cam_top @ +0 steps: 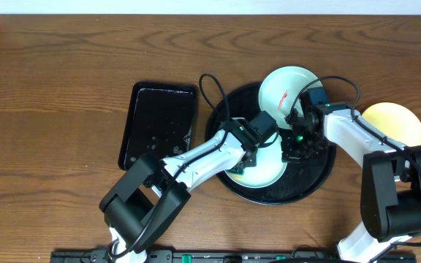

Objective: Clean dirty plates on tray and stack at the side
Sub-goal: 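Scrub the pale green plate with the sponge in the left gripper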

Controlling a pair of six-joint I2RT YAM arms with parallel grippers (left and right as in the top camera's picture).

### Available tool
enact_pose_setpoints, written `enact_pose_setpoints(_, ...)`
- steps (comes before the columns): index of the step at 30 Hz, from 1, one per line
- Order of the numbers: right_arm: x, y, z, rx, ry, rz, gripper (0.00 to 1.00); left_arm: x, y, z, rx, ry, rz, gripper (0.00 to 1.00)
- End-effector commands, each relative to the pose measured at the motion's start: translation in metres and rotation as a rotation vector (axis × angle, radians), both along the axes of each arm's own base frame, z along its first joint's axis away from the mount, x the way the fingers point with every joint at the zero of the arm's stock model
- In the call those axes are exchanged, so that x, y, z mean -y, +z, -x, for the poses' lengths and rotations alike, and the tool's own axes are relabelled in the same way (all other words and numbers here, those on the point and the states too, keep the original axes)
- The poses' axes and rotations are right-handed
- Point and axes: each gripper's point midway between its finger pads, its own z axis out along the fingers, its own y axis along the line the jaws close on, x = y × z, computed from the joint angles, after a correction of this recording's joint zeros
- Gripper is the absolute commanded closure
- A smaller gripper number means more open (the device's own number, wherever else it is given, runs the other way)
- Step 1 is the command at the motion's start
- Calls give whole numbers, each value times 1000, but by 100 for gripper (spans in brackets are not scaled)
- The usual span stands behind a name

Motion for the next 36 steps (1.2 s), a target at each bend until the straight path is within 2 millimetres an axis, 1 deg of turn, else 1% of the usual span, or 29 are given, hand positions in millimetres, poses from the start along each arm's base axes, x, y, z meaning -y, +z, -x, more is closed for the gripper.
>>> enact_pose_setpoints(1,15,-10,2,-11,1,92,99,-65,9,-30,161,12,-352,92)
enact_pose_setpoints(2,15,-10,2,-11,1,92,99,-66,14,-33,176,12,-370,92)
enact_pose_setpoints(4,15,-10,2,-11,1,92,99,-64,19,-37,186,13,-369,93)
enact_pose_setpoints(6,16,-10,2,-12,1,92,99,-58,18,-37,178,15,-339,93)
enact_pose_setpoints(7,16,-10,2,-13,1,92,99,-52,15,-34,158,15,-299,92)
enact_pose_setpoints(8,16,-10,3,-15,1,93,99,-43,11,-31,128,15,-249,92)
enact_pose_setpoints(10,16,-10,3,-17,1,93,99,-19,3,-22,58,9,-121,93)
enact_pose_setpoints(12,16,-10,3,-18,1,94,99,11,-2,-12,-18,-7,37,93)
enact_pose_setpoints(13,16,-10,3,-18,1,93,99,30,-3,-8,-58,-20,131,93)
enact_pose_setpoints(15,16,-10,3,-17,1,93,99,58,-3,-1,-112,-48,266,92)
enact_pose_setpoints(18,16,-10,3,-18,1,93,99,88,-4,7,-173,-87,401,92)
enact_pose_setpoints(20,16,-10,3,-17,1,93,99,105,-13,18,-235,-107,465,92)
enact_pose_setpoints(21,16,-10,3,-17,1,93,99,109,-18,24,-264,-100,476,92)
enact_pose_setpoints(23,16,-10,3,-17,1,93,99,111,-25,30,-305,-97,486,92)
enact_pose_setpoints(25,16,-10,3,-17,1,93,99,109,-28,33,-319,-95,475,93)
enact_pose_setpoints(30,16,-10,3,-18,1,93,99,105,-28,36,-315,-159,460,93)
enact_pose_setpoints(32,16,-10,3,-18,1,93,99,87,-34,35,-308,-154,373,93)
enact_pose_setpoints(34,16,-10,3,-18,1,93,99,63,-40,30,-280,-126,259,93)
enact_pose_setpoints(36,16,-10,3,-17,1,93,99,35,-41,23,-239,-97,131,93)
